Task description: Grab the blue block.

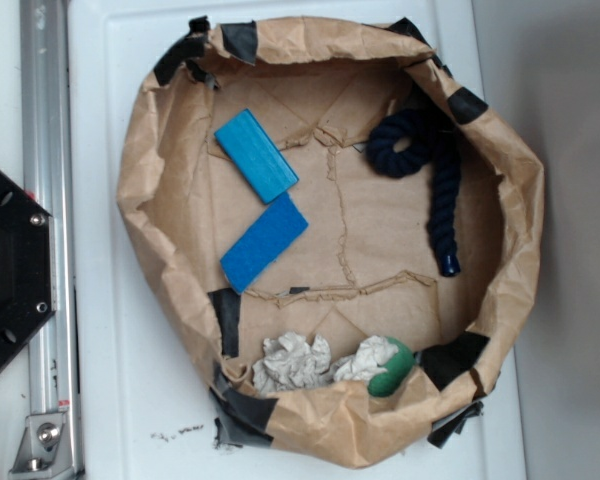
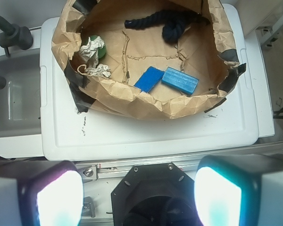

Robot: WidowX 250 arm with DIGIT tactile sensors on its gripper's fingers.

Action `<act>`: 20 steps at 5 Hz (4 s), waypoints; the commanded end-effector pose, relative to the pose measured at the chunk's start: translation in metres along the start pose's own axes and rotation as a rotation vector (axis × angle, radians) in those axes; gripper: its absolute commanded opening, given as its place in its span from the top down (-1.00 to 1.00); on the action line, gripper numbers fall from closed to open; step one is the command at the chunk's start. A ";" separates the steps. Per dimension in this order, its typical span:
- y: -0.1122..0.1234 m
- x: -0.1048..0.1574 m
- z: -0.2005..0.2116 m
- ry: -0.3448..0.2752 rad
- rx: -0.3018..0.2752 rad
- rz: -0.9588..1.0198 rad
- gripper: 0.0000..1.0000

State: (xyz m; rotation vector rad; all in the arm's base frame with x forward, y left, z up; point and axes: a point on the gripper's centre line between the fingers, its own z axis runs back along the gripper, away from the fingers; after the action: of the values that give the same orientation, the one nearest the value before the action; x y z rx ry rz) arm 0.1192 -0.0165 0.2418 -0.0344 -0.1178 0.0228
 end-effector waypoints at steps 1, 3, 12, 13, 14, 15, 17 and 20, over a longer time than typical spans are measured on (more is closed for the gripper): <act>0.039 0.090 -0.070 0.111 0.089 -0.201 -1.00; 0.030 0.105 -0.145 0.221 0.152 -0.540 -1.00; 0.082 0.077 -0.233 0.263 0.194 -0.612 1.00; 0.087 0.089 -0.184 0.083 0.061 -0.388 1.00; 0.071 0.111 -0.137 -0.029 0.031 -0.287 1.00; 0.047 0.132 -0.106 -0.014 0.002 -0.211 1.00; 0.020 0.138 -0.131 0.048 0.041 -0.249 1.00; 0.064 0.080 -0.158 0.094 0.046 -0.513 -1.00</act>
State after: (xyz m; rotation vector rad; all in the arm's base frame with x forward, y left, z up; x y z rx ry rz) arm 0.2162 0.0381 0.0905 0.0236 -0.0135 -0.4965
